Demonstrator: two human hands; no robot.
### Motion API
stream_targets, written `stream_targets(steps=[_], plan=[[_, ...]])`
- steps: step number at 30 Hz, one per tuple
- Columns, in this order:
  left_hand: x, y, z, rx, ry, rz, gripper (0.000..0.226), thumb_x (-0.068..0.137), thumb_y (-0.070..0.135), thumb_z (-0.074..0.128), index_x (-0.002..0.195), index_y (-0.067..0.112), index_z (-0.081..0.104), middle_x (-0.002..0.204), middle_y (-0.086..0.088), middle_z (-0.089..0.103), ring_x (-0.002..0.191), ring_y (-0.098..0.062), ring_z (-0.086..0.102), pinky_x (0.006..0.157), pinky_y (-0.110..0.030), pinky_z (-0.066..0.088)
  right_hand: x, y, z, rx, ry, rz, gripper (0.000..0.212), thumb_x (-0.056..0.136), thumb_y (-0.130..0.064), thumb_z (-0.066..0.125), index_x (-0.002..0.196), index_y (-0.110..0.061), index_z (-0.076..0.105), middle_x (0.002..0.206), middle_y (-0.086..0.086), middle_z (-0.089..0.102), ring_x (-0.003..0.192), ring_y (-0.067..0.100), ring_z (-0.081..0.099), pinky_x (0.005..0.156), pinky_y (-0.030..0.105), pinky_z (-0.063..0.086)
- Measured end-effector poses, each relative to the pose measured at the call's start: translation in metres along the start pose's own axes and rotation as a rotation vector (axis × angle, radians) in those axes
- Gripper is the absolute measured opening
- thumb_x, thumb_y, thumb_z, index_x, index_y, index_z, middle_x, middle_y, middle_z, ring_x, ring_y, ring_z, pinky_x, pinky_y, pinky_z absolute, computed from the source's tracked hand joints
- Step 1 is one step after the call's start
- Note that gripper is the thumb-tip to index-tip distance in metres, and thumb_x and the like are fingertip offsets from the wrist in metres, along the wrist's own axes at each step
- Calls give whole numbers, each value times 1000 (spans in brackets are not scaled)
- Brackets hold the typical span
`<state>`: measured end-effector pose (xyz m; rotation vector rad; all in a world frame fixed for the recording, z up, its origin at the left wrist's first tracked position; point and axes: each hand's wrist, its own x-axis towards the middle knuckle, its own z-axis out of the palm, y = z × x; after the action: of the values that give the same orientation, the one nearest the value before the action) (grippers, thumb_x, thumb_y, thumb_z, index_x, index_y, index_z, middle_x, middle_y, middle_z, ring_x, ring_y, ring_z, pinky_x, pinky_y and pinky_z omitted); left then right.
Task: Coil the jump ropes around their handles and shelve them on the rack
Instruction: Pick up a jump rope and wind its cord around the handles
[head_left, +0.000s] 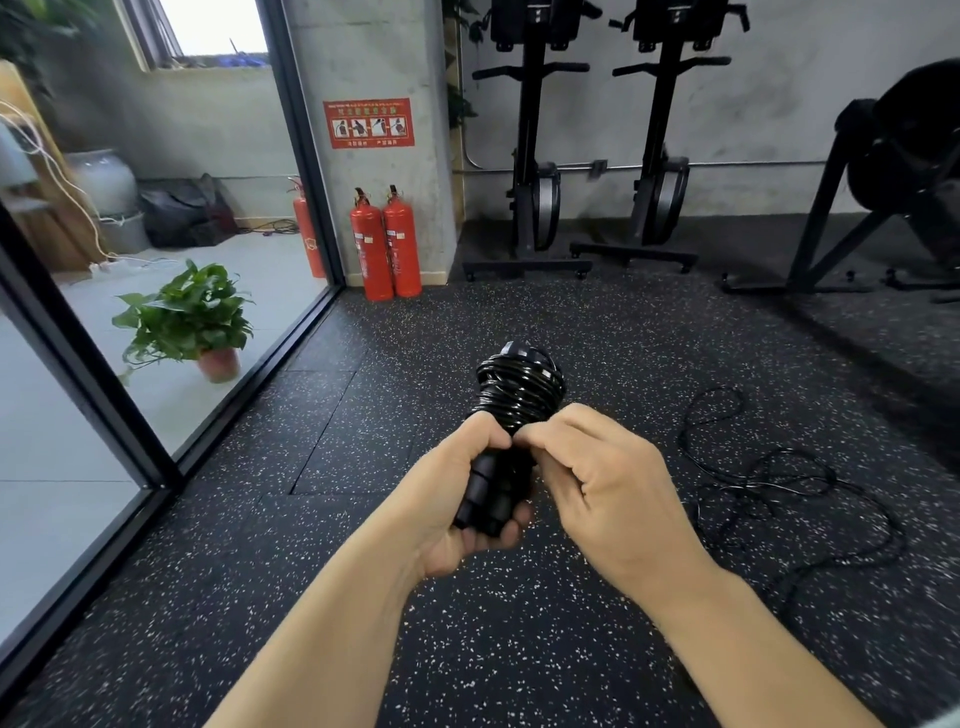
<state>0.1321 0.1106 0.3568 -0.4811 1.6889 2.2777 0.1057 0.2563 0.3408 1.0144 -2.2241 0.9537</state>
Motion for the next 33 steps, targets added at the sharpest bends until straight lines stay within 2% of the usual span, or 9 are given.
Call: stream_targets(steps=[4,8,14,18,21,24,27,29,33], plan=[[-1,2,-3,-2,-14,-34,27,88,28,49,78,6,61,64,-9,61,47,-17,53,39,-20,44,1,1,0,-83,-39,-47,23,89,-11,55,107,-12,70,83,0,60,72,17,59,57,37,53],[2,2,-3,38,-20,-26,41,88,28,48,57,10,69,65,-9,62,47,-17,53,41,-19,43,3,0,-1,-121,-87,-30,29,87,-9,53,111,-13,69,81,1,57,68,20,57,54,39,52],[4,-2,-4,136,36,41,24,88,25,51,79,6,61,65,-10,61,48,-20,54,42,-21,42,4,-6,4,-213,-134,28,13,86,-8,57,93,-11,68,78,0,57,67,22,55,53,42,49],[2,-4,-5,167,45,40,20,87,24,53,83,6,60,68,-12,62,47,-20,55,41,-21,42,8,-7,5,-252,-156,23,6,87,-6,59,83,-10,60,79,0,54,73,22,52,56,41,48],[2,-5,-6,158,42,24,20,87,26,55,83,7,60,69,-11,62,47,-20,56,42,-21,43,8,-6,4,-239,-173,-2,4,86,-10,60,83,-9,57,81,1,55,75,23,53,56,39,47],[2,-4,-3,96,0,-1,22,87,29,53,82,9,61,64,-7,60,46,-17,54,40,-20,43,6,-5,2,-250,-133,10,9,82,-13,64,82,-10,56,80,1,55,66,20,52,48,31,39],[2,-2,2,26,-32,-36,26,86,35,58,83,9,63,64,-6,60,46,-16,54,38,-19,45,5,-2,0,-227,-88,53,12,84,-17,62,82,-10,53,79,1,53,55,20,50,45,31,39],[2,-1,4,-8,-49,-60,31,86,40,61,82,9,65,65,-7,61,46,-16,55,38,-19,47,3,0,-3,-198,-46,93,12,86,-21,56,84,-10,53,79,1,55,53,23,53,47,34,42],[0,1,9,-54,-97,-93,33,75,42,67,79,9,67,70,-9,63,46,-15,56,38,-18,48,2,2,-5,-84,5,226,9,89,-19,57,91,-11,55,83,0,59,67,25,56,62,38,46]])
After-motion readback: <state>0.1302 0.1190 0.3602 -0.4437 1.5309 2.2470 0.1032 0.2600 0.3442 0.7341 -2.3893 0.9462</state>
